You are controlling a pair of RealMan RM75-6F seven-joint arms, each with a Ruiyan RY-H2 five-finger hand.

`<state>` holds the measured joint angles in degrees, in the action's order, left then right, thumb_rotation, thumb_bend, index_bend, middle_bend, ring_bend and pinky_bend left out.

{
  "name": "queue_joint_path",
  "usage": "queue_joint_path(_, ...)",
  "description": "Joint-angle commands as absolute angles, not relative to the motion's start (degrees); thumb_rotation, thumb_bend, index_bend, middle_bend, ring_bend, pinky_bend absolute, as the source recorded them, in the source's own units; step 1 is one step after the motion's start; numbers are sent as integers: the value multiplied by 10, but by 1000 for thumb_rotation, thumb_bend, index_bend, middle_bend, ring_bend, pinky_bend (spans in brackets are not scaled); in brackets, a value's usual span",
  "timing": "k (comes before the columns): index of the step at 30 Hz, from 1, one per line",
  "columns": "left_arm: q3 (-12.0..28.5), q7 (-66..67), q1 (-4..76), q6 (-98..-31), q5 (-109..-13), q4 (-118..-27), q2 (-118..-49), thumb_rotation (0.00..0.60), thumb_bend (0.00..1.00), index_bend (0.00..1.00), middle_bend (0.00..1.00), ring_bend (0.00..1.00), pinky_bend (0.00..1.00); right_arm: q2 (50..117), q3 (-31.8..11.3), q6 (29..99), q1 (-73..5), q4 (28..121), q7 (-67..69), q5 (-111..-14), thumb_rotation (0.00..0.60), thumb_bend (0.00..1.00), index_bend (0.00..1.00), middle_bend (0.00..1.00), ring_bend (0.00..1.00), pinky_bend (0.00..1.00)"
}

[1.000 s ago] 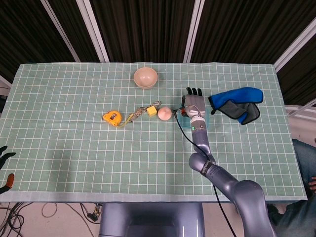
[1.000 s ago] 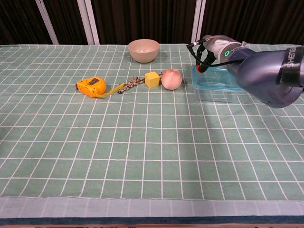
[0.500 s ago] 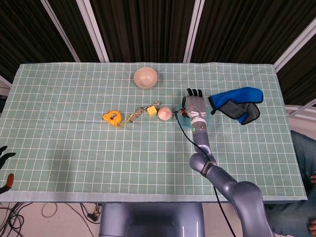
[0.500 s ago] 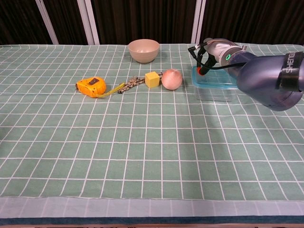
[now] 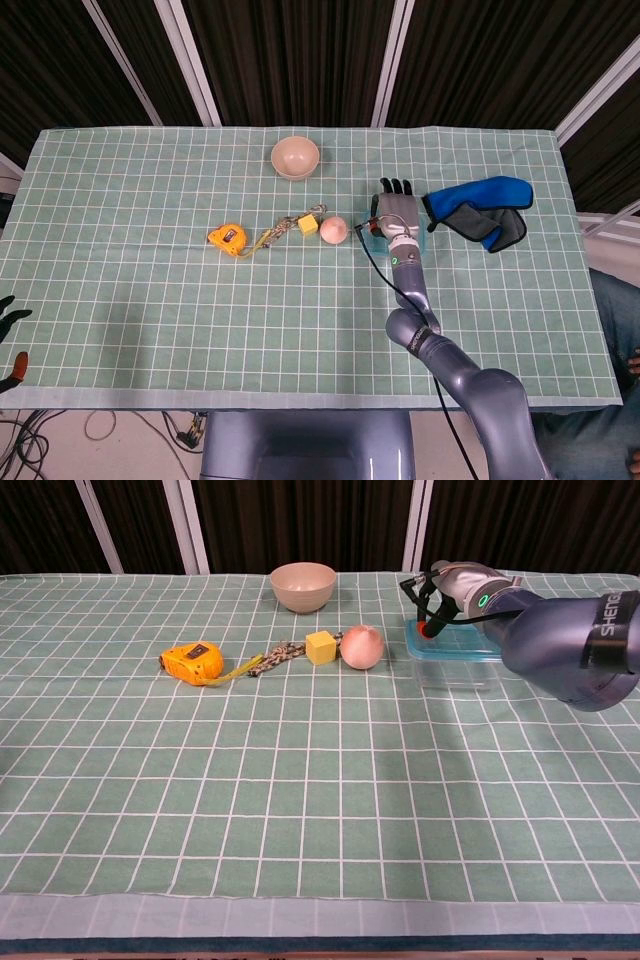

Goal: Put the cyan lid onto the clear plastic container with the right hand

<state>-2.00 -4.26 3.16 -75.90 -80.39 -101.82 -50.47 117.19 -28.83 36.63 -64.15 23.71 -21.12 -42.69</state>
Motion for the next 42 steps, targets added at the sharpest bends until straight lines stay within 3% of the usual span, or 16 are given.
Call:
queue_joint_path(1, -20, -43, 32, -759, -804, -1018, -505, 600, 517, 188, 0, 0, 0, 1172, -288, 361, -641, 233, -213, -429, 600, 431, 722, 131, 74, 0)
queue_joint_path(12, -20, -42, 31, -760, -805, -1017, -505, 600, 517, 190, 0, 0, 0, 1168, -289, 335, -634, 232, -233, -423, 600, 431, 727, 131, 64, 0)
queue_joint_path(42, -20, -41, 30, -764, -808, -1015, -508, 600, 517, 193, 0, 0, 0, 1143, -275, 368, -596, 301, -233, -438, 600, 431, 732, 131, 60, 0)
